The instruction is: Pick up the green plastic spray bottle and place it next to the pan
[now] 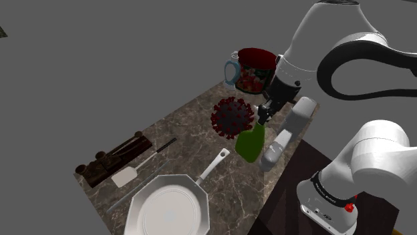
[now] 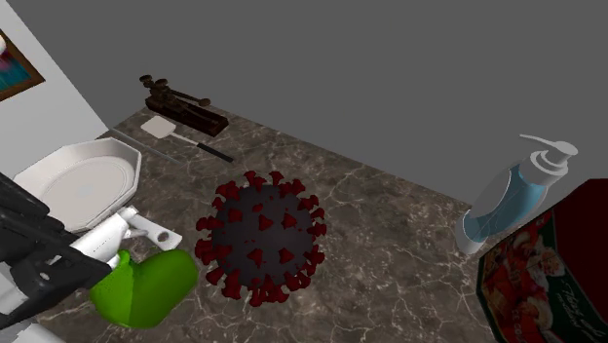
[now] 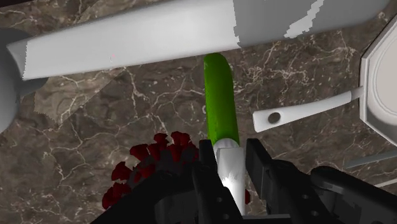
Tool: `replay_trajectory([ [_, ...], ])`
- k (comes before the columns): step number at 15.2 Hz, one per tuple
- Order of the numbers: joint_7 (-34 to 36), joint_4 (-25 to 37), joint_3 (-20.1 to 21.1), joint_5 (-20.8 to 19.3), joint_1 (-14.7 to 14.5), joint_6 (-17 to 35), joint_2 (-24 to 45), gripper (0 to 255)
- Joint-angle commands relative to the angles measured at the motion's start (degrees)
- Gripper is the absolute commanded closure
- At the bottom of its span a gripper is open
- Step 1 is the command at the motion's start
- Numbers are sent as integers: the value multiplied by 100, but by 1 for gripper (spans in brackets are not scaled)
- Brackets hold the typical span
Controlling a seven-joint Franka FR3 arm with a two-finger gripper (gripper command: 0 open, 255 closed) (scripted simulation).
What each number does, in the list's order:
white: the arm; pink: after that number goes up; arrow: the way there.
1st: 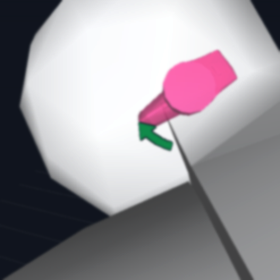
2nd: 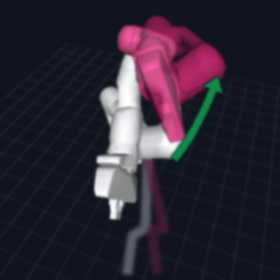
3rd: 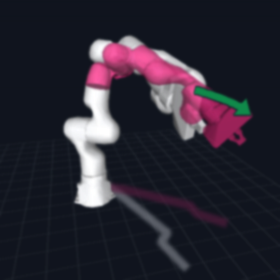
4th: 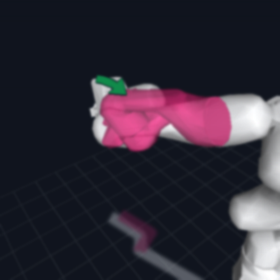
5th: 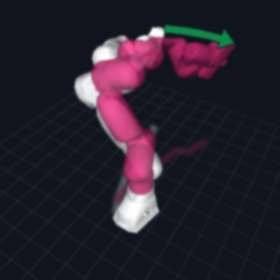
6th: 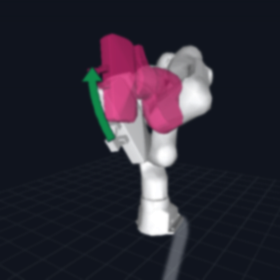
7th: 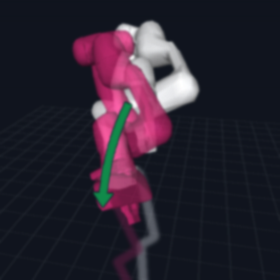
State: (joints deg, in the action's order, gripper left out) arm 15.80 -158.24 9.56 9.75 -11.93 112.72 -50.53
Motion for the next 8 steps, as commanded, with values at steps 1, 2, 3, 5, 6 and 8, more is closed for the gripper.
replay_trajectory([
  [1, -6, -125, 22, 23, -10, 171, 42, 255],
  [2, -9, -193, 32, 36, -15, 257, 60, 255],
  [3, -13, -260, 43, 48, -21, 345, 81, 255],
  [5, -16, -312, 51, 58, -25, 414, 98, 255],
  [6, -16, -311, 51, 58, -25, 414, 99, 255],
  [8, -16, -311, 51, 58, -25, 414, 99, 255],
])
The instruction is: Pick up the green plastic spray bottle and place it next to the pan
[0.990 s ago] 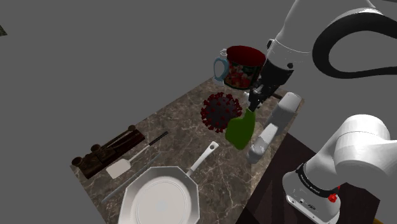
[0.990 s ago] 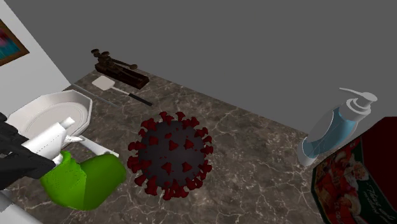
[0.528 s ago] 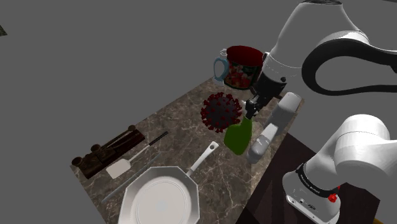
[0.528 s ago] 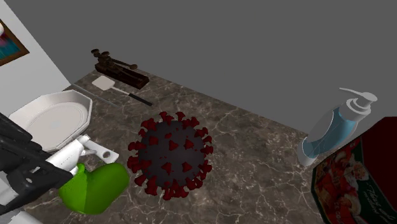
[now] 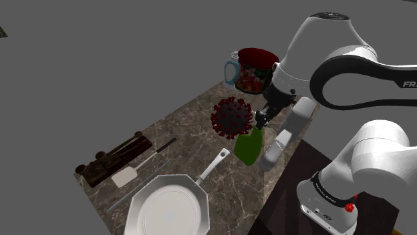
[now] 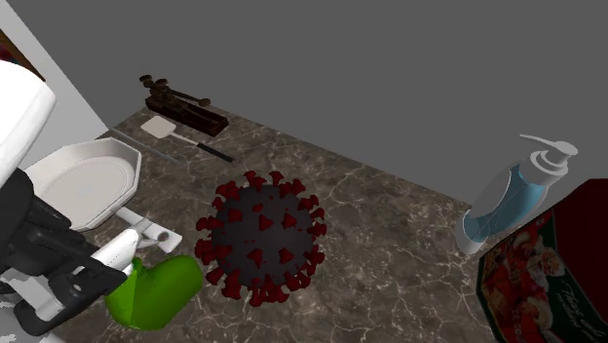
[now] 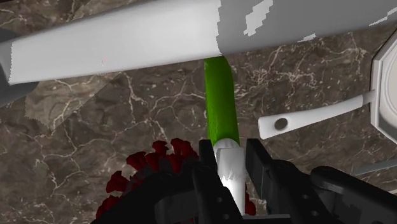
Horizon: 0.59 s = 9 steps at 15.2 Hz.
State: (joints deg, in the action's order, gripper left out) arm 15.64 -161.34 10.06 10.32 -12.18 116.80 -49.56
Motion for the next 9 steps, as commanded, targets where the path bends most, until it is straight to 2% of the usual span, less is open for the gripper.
replay_trajectory([
  [1, 0, -1, 1, 1, 0, 6, 2, 255],
  [4, 0, -1, 1, 1, 0, 6, 2, 255],
  [5, 0, -2, 1, 1, 0, 6, 2, 0],
  [9, 0, -2, 1, 1, 0, 6, 2, 0],
])
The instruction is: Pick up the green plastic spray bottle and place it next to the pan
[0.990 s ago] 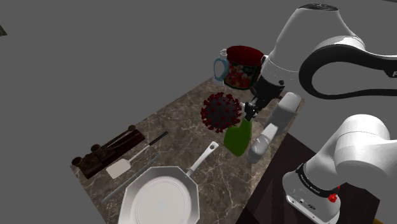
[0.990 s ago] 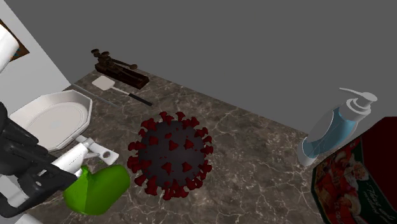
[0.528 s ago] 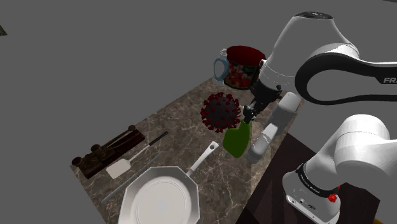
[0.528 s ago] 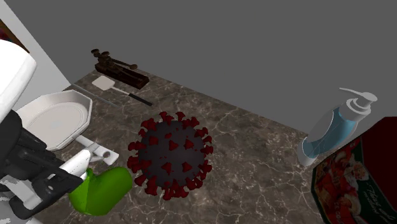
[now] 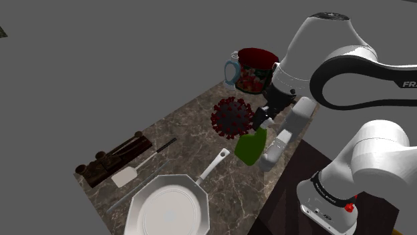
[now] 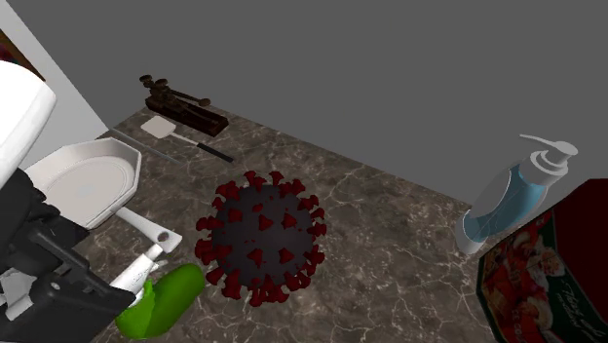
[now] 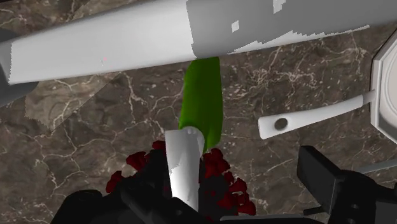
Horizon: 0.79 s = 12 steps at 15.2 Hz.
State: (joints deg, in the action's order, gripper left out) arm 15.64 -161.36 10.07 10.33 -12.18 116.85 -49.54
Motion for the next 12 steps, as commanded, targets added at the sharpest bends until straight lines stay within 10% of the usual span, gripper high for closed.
replay_trajectory([
  [1, 0, 0, 0, 0, 0, 0, 0, 0],
  [5, 17, 611, -118, -118, 51, -837, -227, 0],
  [12, 17, 611, -118, -118, 50, -837, -227, 0],
])
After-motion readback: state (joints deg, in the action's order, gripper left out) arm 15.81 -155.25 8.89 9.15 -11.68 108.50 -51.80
